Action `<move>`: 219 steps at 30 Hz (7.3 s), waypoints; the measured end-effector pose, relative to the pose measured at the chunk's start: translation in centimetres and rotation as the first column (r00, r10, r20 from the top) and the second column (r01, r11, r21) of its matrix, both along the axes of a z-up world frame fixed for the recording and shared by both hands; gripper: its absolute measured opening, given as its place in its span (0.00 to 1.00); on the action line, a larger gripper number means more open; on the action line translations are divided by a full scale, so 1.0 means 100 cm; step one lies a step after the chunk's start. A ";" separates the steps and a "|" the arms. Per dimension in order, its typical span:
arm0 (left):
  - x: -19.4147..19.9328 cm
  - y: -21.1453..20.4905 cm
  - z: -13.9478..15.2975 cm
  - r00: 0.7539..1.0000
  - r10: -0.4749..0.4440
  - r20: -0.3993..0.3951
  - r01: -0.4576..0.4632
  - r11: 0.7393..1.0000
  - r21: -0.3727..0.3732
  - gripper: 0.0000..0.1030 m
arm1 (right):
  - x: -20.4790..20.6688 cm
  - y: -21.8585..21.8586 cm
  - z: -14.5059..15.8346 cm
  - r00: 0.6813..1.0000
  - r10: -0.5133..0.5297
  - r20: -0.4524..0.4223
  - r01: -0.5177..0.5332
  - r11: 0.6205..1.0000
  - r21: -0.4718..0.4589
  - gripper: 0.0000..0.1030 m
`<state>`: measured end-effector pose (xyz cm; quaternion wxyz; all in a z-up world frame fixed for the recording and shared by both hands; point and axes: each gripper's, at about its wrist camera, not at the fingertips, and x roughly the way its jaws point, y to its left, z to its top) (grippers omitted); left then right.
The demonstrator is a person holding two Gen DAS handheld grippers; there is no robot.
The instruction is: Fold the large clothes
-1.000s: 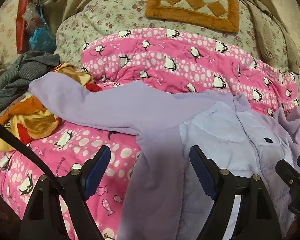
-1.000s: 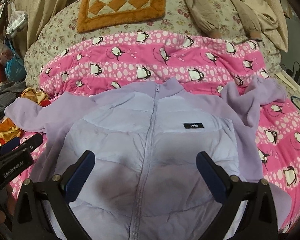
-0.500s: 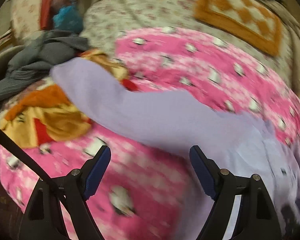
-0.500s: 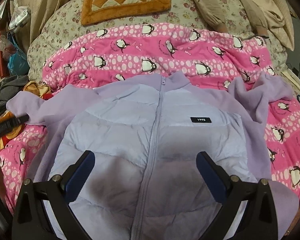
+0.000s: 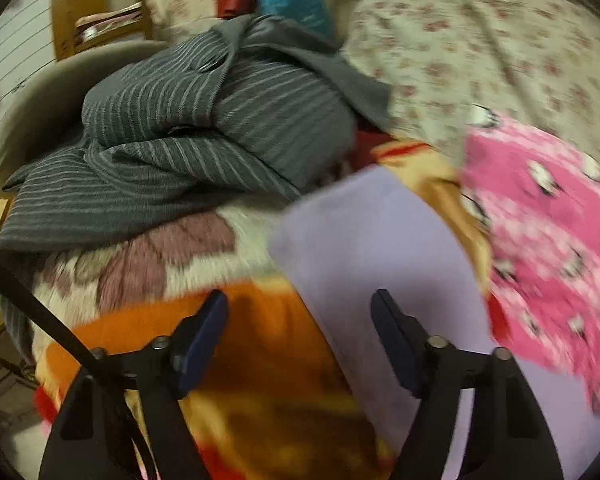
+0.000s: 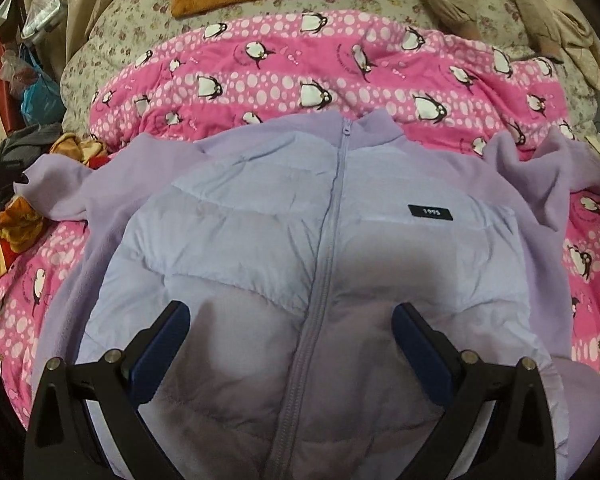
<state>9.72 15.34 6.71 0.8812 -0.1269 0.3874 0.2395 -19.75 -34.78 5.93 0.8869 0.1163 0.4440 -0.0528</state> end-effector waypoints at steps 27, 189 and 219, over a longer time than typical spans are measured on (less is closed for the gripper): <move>-0.163 -0.349 0.105 0.502 -0.824 0.263 0.862 0.502 -0.072 0.00 | -0.025 -0.104 0.046 0.980 -0.199 0.026 0.200 0.978 -0.059 1.00; -0.127 -0.295 -0.004 0.700 -0.699 0.146 0.705 0.645 -0.294 0.20 | 0.050 -0.090 0.029 0.987 0.147 0.068 -0.159 0.960 0.231 0.72; -0.142 -0.336 -0.003 0.575 -0.803 0.156 0.802 0.516 -0.301 0.35 | 0.024 -0.131 0.033 0.996 -0.032 0.086 -0.001 0.934 0.358 0.76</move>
